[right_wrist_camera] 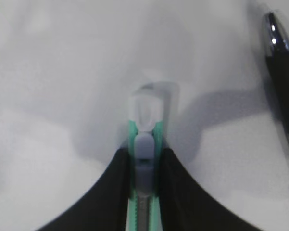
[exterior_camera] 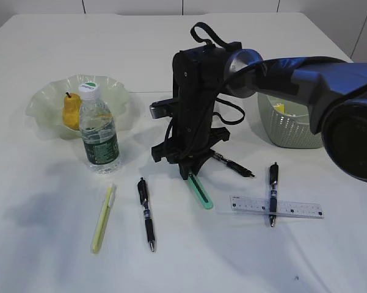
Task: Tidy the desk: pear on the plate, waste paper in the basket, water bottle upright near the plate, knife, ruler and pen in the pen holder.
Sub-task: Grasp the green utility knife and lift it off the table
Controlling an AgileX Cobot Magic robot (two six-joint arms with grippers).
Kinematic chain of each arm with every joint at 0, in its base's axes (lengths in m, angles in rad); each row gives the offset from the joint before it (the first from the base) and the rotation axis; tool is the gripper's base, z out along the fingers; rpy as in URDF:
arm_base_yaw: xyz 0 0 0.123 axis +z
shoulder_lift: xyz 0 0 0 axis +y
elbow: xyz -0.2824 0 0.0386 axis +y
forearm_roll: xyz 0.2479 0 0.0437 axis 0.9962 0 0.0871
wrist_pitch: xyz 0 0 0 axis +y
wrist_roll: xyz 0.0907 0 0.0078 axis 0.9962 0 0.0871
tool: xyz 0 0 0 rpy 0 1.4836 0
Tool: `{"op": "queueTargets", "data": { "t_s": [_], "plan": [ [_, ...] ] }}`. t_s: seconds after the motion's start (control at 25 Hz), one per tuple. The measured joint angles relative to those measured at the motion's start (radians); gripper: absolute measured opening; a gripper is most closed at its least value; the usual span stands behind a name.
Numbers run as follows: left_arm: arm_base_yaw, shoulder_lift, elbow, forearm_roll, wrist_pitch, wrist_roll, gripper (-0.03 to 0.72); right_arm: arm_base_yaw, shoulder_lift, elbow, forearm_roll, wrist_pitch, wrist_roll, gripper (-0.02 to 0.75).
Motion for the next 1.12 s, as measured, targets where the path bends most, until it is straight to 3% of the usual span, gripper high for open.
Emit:
{"op": "queueTargets", "data": {
  "t_s": [0.68, 1.12],
  "plan": [
    [0.0, 0.0, 0.0, 0.0, 0.002, 0.0, 0.437, -0.002, -0.133, 0.013, 0.043, 0.0, -0.028, 0.115],
    [0.0, 0.0, 0.0, 0.0, 0.013, 0.0, 0.436, -0.036, -0.373, 0.282, 0.045, 0.002, -0.059, 0.115]
  ]
}}
